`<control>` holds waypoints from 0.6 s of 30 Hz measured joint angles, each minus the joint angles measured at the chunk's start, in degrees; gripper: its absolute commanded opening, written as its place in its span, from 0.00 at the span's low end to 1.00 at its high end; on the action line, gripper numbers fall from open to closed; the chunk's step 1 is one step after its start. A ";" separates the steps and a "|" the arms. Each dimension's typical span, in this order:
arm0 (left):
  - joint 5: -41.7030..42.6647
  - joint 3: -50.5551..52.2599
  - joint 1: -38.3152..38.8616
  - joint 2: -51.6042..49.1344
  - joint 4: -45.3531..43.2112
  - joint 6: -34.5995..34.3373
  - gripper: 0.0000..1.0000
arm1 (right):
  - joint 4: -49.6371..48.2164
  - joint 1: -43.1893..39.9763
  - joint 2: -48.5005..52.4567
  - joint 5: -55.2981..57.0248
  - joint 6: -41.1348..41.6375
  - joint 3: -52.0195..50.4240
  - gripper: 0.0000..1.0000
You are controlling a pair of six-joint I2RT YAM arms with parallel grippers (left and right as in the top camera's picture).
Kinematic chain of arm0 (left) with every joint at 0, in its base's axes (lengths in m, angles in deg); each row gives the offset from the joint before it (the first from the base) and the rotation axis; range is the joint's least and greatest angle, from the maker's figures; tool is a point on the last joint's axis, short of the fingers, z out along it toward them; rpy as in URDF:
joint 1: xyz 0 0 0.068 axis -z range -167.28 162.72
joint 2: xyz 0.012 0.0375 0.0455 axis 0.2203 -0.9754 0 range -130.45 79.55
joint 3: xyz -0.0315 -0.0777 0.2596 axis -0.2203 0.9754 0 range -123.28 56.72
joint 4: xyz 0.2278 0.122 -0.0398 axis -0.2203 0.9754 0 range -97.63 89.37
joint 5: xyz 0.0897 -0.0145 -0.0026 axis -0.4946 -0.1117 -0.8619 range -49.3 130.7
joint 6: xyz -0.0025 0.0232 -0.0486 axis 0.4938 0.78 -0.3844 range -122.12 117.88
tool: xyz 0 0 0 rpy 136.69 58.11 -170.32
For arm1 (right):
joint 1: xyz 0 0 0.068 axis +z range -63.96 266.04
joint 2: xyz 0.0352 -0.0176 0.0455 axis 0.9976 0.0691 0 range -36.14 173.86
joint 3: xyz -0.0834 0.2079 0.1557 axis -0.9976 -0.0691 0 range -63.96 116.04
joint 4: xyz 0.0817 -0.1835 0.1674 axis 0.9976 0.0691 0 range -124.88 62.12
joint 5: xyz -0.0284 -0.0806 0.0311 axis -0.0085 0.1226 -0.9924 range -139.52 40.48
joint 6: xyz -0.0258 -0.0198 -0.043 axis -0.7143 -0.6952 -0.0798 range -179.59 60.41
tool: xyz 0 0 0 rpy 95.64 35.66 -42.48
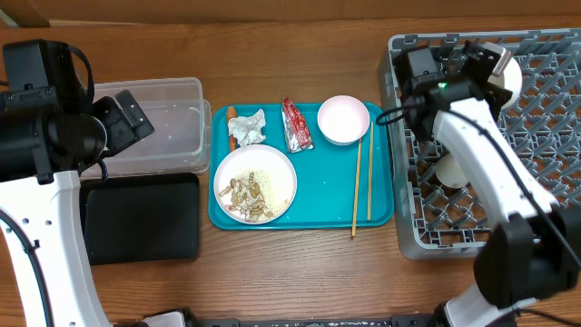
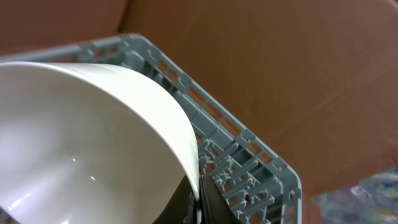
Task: Sort waste into correct bins and load items into the dishwasher
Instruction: 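Carry the white cup to the dish rack and release it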
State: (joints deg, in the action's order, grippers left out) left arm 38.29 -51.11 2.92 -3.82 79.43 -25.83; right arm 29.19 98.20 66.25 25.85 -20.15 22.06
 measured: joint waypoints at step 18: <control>-0.02 0.00 0.00 0.00 0.00 0.00 1.00 | -11.87 -7.96 4.79 -6.45 -6.47 -0.26 0.04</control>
State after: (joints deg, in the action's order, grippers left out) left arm 38.26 -51.11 2.92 -3.82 79.43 -25.83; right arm 17.32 90.24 71.04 19.40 -26.62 21.80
